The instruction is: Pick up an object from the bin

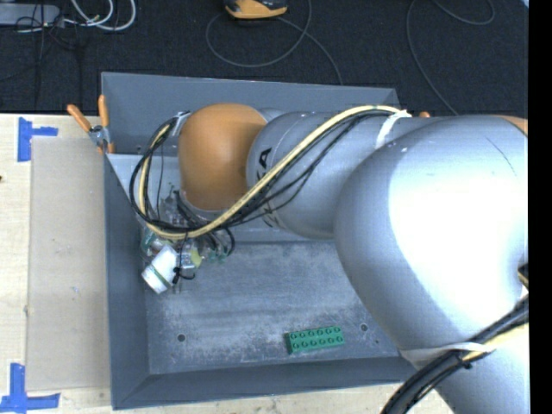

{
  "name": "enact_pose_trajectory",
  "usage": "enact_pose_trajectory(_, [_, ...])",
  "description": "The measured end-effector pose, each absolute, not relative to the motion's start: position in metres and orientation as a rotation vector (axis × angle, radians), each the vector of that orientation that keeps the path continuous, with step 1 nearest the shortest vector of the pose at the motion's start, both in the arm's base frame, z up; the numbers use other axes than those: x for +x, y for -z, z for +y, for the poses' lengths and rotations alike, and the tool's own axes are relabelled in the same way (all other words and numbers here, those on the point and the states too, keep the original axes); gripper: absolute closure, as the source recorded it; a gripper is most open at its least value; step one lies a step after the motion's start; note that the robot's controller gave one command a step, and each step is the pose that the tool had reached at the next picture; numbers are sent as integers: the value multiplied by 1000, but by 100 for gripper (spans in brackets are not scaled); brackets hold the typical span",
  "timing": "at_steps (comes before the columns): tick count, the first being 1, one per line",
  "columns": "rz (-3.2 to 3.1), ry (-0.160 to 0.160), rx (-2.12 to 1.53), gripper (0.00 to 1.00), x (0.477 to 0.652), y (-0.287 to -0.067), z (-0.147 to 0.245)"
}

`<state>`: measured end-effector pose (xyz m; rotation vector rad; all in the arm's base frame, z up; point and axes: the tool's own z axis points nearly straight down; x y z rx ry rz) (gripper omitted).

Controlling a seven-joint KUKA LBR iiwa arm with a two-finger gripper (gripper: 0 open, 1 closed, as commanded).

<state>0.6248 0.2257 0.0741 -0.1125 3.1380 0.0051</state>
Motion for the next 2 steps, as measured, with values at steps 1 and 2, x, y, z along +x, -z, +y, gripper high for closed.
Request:
enact_pose_trajectory(1, [3110,-1,-358,0,623,-74,229])
enact_pose_trajectory(2, [3122,-5,-191,100,613,-75,233])
